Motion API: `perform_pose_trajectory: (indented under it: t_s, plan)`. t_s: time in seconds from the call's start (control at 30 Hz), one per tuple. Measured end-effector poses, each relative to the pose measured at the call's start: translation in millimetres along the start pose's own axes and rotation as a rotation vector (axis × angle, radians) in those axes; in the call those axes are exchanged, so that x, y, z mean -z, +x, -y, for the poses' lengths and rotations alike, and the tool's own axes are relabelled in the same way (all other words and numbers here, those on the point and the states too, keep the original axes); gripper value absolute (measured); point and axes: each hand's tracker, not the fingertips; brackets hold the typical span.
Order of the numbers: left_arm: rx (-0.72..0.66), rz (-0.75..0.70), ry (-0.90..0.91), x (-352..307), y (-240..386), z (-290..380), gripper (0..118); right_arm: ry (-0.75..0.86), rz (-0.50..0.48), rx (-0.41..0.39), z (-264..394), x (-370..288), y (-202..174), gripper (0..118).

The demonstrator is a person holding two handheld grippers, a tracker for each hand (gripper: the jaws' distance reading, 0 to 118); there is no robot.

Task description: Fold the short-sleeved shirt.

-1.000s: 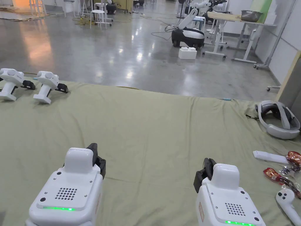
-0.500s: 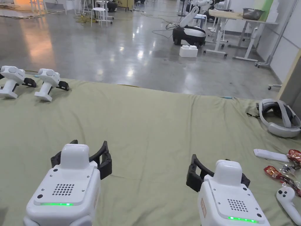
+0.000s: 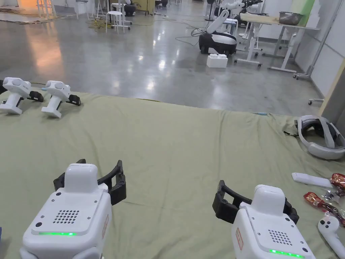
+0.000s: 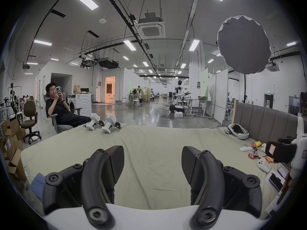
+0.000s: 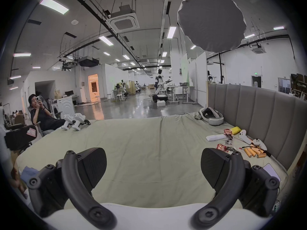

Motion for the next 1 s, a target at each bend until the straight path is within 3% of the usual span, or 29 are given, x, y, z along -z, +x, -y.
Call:
perform_pose_trajectory:
  t_s: [0.13,0.37,0.53,1.0]
  plan:
    - [-0.025,0.02,-0.01,1,0,-4,81,-0.025,0.006,0.031,-7,2,-2,116]
    - [-0.02,0.017,-0.024,5,2,-4,81,-0.112,0.067,0.152,-21,12,-1,116]
    - [-0.021,0.017,-0.03,8,2,-4,81,-0.17,0.129,0.12,-29,16,-8,116]
    - [-0.025,-0.072,-0.056,21,-7,8,81,-0.231,0.068,0.131,-42,19,-15,116]
